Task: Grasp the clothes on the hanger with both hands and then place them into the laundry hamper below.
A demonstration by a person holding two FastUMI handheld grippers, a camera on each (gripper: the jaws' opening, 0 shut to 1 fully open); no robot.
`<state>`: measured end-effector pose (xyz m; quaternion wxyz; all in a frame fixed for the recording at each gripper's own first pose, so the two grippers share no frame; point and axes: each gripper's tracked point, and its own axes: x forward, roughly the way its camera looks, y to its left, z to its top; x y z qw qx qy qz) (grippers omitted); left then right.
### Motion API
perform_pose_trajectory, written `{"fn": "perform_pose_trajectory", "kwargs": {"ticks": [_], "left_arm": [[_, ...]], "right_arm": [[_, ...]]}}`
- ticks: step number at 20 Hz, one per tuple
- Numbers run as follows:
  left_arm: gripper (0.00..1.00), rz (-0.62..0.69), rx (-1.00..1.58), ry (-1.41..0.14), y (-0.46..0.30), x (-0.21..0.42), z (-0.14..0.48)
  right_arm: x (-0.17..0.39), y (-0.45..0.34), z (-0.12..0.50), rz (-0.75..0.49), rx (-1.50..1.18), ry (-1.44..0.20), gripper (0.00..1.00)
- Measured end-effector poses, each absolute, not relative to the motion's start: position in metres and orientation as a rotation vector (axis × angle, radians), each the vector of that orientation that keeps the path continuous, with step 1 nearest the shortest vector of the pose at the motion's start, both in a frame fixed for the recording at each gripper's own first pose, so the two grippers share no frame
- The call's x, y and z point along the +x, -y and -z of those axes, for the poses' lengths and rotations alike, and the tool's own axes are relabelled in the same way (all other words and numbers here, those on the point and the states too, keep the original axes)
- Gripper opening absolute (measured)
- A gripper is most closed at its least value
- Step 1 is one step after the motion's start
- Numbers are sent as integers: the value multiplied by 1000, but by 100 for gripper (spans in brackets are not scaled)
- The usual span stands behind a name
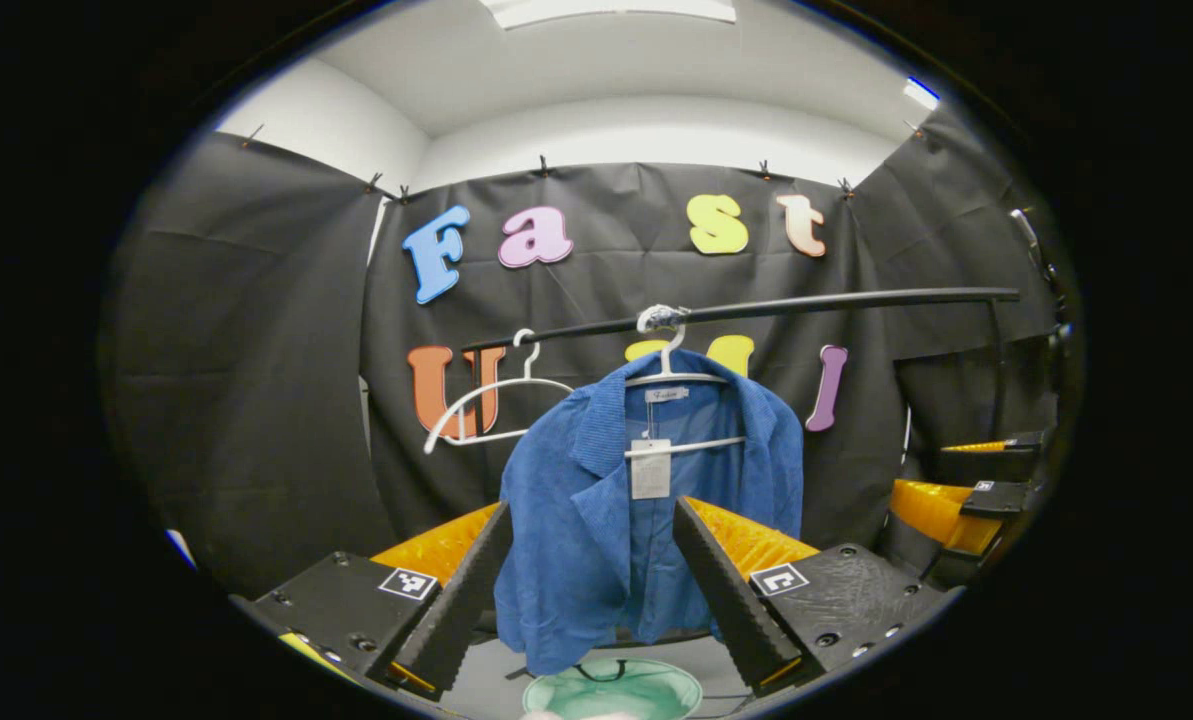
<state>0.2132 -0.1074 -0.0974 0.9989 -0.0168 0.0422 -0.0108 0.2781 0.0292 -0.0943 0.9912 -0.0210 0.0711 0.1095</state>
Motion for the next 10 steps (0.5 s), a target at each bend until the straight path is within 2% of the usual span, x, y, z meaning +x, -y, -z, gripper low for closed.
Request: {"fn": "perform_pose_trajectory", "kwargs": {"ticks": [1, 6, 10], "left_arm": [[100, 18, -23, -85, 112, 228, 102], [98, -59, 29, -103, 118, 285, 125], [99, -69, 23, -116, 135, 313, 134]], "right_arm": [[294, -34, 99, -242, -43, -142, 100], [375, -51, 122, -273, -73, -160, 100], [417, -70, 132, -325, -62, -164, 100]]}}
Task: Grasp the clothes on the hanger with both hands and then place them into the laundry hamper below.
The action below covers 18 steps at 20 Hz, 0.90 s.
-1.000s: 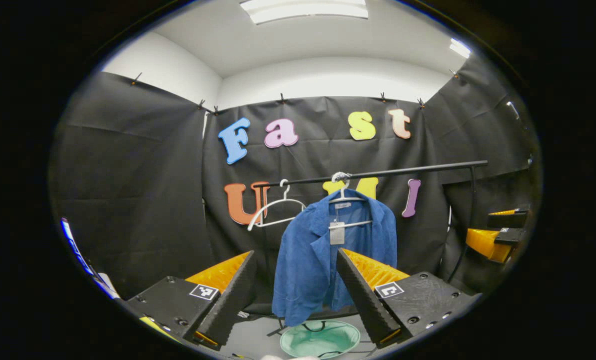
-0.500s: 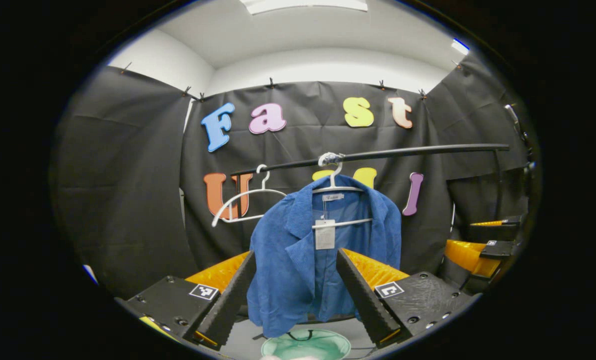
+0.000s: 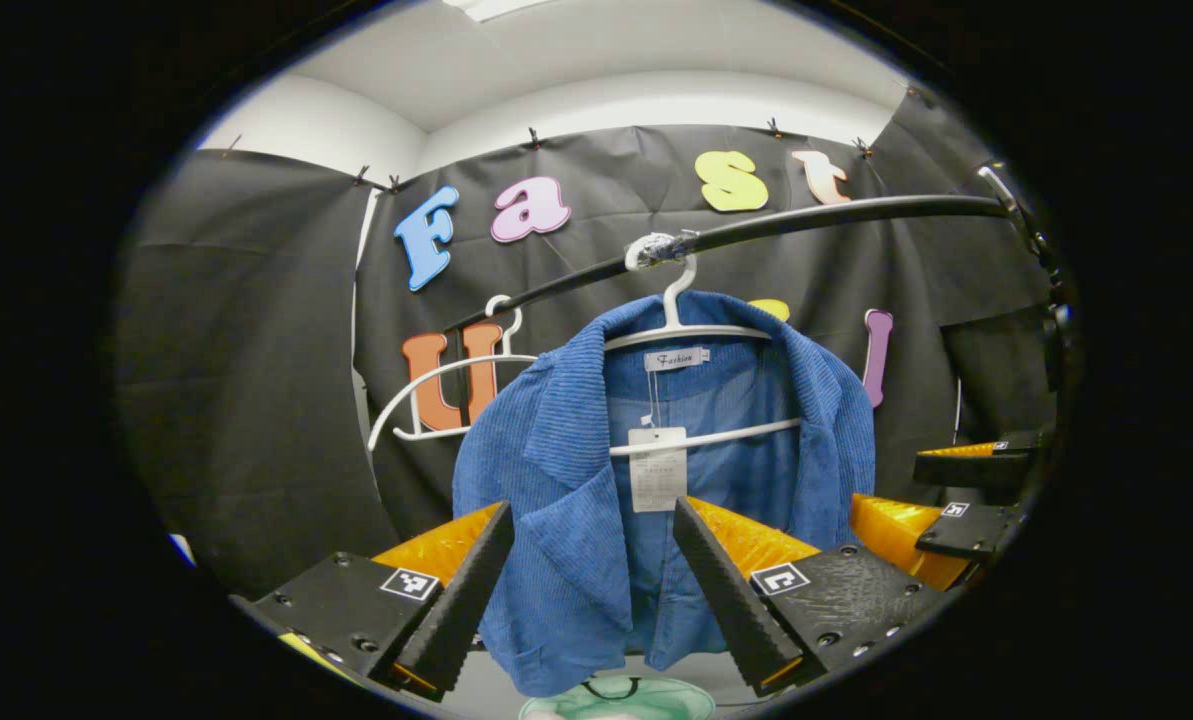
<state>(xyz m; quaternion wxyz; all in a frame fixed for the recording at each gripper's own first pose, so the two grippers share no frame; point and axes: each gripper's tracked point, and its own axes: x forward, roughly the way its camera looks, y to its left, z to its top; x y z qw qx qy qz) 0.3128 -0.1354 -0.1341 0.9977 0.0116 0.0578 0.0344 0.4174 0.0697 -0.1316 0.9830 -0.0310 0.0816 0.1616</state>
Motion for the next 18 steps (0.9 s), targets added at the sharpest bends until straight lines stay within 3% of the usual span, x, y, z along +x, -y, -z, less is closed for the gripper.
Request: {"fn": "perform_pose_trajectory", "kwargs": {"ticks": [6, 11, 14, 18], "left_arm": [[98, -83, 50, -140, 143, 351, 156], [98, -115, 45, -162, 131, 376, 170], [97, -130, 58, -160, 119, 390, 172], [86, -152, 51, -193, 107, 397, 186]], "right_arm": [[458, -91, 133, -368, -87, -141, 94], [482, -109, 143, -372, -42, -163, 94], [496, -113, 150, -367, 12, -196, 81], [504, -112, 150, -356, 36, -195, 71]]}}
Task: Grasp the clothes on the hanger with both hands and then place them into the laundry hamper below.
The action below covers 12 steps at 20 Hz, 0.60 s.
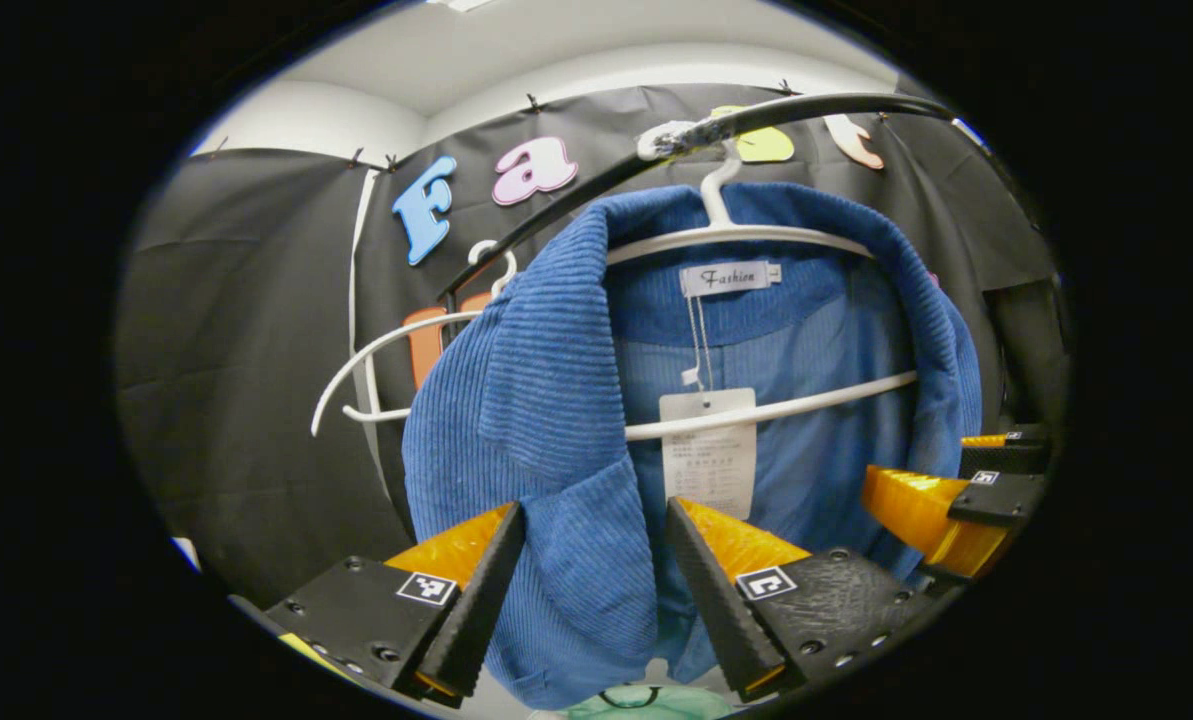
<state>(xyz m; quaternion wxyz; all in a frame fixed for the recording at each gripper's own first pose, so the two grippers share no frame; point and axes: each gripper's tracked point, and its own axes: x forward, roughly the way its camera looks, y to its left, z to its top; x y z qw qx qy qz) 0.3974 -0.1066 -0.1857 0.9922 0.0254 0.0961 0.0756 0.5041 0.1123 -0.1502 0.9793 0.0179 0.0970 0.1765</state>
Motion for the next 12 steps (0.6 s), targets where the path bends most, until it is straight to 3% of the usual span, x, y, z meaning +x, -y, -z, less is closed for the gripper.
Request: {"fn": "perform_pose_trajectory", "kwargs": {"ticks": [3, 4, 8, 10, 11, 12], "left_arm": [[75, -136, 40, -203, 107, 399, 191], [70, -128, 39, -202, 108, 400, 191], [41, -173, 42, -219, 88, 408, 201], [10, -189, 38, -230, 77, 409, 195], [17, -170, 29, -234, 79, 411, 196], [10, -167, 27, -238, 77, 418, 198]], "right_arm": [[508, -115, 154, -364, 87, -208, 58], [509, -115, 156, -362, 105, -212, 47], [511, -113, 161, -379, 135, -223, 18], [510, -116, 160, -400, 124, -226, 14], [510, -116, 160, -408, 120, -225, 14], [512, -116, 158, -411, 114, -224, 11]]}}
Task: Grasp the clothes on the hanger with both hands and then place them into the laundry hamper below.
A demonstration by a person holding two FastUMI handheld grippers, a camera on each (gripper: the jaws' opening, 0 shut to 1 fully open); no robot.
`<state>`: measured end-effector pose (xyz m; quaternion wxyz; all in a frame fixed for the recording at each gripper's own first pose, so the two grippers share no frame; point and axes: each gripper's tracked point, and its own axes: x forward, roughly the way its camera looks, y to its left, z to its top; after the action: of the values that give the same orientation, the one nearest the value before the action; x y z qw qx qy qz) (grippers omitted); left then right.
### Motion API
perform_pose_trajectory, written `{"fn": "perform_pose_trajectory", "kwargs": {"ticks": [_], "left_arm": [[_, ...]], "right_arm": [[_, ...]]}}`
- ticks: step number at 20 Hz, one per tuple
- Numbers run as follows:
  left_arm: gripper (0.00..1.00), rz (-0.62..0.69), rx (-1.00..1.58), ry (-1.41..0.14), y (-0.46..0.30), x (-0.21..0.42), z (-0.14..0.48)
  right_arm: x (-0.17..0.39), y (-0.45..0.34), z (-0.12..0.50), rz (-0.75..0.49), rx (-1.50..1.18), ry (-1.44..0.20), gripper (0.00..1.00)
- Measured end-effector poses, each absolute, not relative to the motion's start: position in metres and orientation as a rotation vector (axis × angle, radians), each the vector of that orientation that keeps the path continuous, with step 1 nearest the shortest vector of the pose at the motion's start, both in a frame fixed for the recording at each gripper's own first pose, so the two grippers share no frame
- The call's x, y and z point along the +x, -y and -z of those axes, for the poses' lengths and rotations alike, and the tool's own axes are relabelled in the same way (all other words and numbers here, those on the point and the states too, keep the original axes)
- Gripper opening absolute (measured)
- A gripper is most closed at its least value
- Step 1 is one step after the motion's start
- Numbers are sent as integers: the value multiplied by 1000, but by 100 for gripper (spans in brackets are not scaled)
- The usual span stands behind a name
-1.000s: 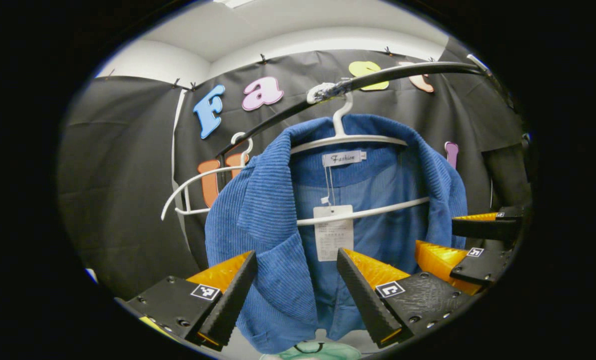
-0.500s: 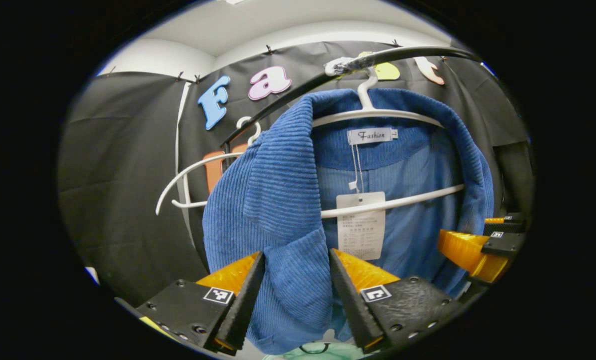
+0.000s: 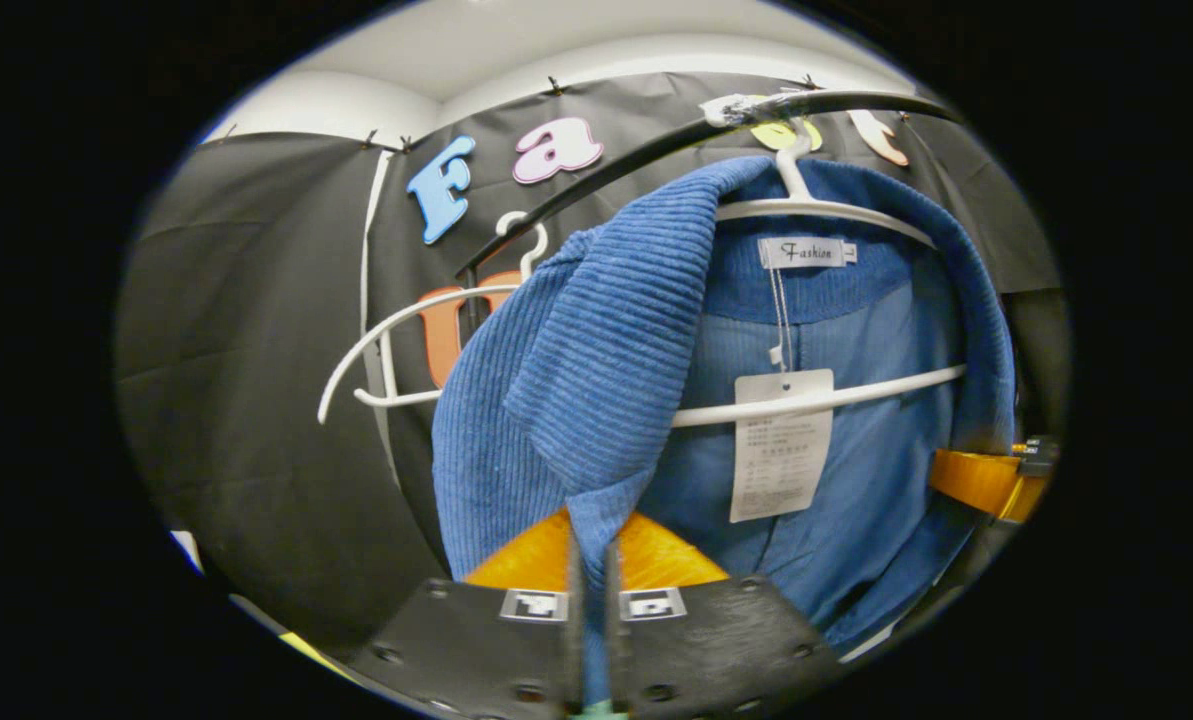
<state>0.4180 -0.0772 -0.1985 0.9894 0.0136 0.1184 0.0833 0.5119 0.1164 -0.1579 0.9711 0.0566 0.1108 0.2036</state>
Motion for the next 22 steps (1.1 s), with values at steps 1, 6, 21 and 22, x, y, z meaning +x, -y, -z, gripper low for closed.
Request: {"fn": "perform_pose_trajectory", "kwargs": {"ticks": [1, 6, 21, 22], "left_arm": [[4, -146, 31, -236, 81, 413, 196], [0, -119, 9, -221, 81, 406, 195], [0, -122, -138, -75, 47, 406, 122], [0, -120, -137, -62, 47, 408, 115]], "right_arm": [[512, -116, 160, -420, 114, -221, 9], [506, -118, 154, -508, 203, -214, 4], [470, -124, 88, -901, 444, -89, 4], [472, -122, 82, -909, 468, -85, 5]]}}
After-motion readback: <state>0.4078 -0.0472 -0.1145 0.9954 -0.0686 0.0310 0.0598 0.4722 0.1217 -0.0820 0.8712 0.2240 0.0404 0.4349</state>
